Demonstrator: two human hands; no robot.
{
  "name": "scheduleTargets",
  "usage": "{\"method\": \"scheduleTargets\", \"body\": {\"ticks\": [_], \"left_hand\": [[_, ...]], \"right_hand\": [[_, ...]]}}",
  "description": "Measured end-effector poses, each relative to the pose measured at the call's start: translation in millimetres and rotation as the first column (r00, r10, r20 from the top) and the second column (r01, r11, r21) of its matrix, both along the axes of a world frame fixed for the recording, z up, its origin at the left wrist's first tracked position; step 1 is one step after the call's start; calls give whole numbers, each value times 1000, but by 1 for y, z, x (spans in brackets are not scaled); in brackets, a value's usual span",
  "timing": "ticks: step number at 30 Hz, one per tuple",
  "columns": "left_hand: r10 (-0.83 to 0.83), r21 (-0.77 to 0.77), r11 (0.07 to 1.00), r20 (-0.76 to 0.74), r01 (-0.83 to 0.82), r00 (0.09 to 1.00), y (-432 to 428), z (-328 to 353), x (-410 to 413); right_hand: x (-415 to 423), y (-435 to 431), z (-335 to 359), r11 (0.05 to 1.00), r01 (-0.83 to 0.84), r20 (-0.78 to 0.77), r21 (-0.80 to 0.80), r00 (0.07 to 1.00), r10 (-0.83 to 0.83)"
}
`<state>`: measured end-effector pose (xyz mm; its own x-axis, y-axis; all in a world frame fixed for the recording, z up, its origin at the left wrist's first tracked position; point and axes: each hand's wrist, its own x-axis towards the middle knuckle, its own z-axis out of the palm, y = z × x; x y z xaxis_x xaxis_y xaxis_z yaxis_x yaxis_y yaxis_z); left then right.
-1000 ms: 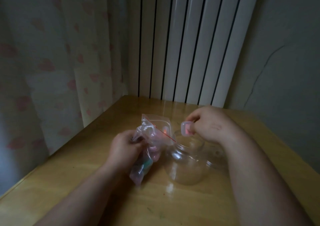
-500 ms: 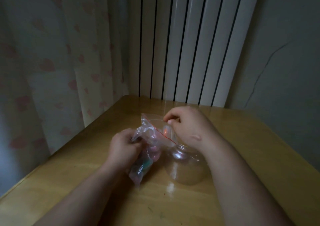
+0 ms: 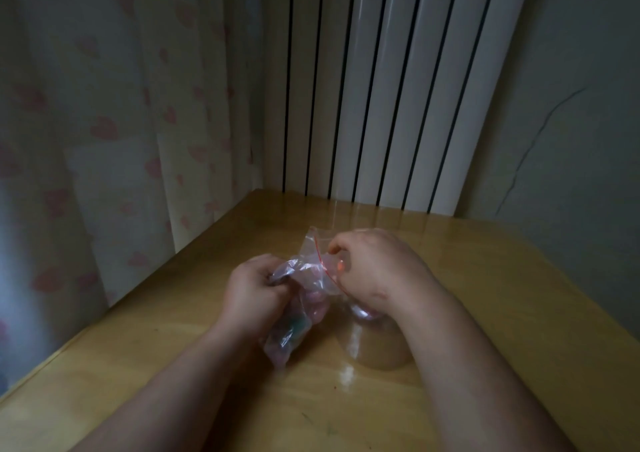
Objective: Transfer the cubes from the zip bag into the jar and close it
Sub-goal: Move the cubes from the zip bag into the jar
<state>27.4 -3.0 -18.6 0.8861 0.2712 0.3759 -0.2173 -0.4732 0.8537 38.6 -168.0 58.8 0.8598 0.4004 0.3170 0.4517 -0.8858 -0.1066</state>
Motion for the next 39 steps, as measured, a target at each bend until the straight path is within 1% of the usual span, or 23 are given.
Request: {"method": "scheduleTargets", "body": {"ticks": [9, 13, 15, 17, 19, 21, 22, 24, 25, 27, 28, 30, 33, 36, 39], "left_hand": [[5, -85, 996, -30, -8, 1000, -2, 6, -6], [24, -115, 993, -36, -28, 999, -2, 3, -3], [19, -131, 991, -28, -23, 999, -4, 4, -3], [20, -114, 993, -22, -22, 1000, -5, 5, -3], [12, -111, 994, -32, -16, 999, -5, 6, -4], [20, -101, 995, -51, -25, 998, -4, 4, -2], [21, -103, 994, -60, -27, 998, -2, 2, -1], [23, -94, 995, -57, -28, 998, -2, 1, -1], [24, -87, 996, -51, -29, 998, -3, 2, -1], [27, -70, 997, -35, -29, 999, -4, 2, -1], [28, -55, 998, -27, -30, 999, -3, 1, 0], [34, -39, 999, -27, -35, 999, -2, -1, 1], [36, -61, 997, -42, -39, 998, -2, -2, 1], [34, -80, 996, -44, -37, 998, -2, -3, 2], [29, -90, 995, -51, -33, 998, -1, -3, 3]], "right_hand": [[-1, 3, -2, 997, 54, -36, -46, 998, -56], [0, 2, 1, 1000, 24, -20, 11, 1000, -24], [0, 1, 3, 996, 13, -16, 94, 1000, -12], [-2, -2, 9, 971, 7, -9, 240, 1000, -5], [-1, -8, 16, 920, 25, -17, 390, 1000, -20], [1, -16, 22, 844, 54, -42, 534, 998, -38], [2, -20, 25, 819, 67, -49, 570, 998, -48], [3, -31, 29, 829, 102, -72, 549, 995, -75], [3, -36, 31, 857, 126, -95, 500, 991, -90], [2, -46, 35, 924, 172, -140, 341, 981, -131], [2, -49, 36, 944, 190, -158, 268, 976, -151], [0, -51, 38, 958, 227, -183, 178, 964, -194], [-2, -50, 39, 954, 269, -228, 136, 945, -234], [-1, -49, 37, 950, 281, -278, 136, 931, -235], [1, -45, 35, 951, 245, -200, 188, 958, -207]]}}
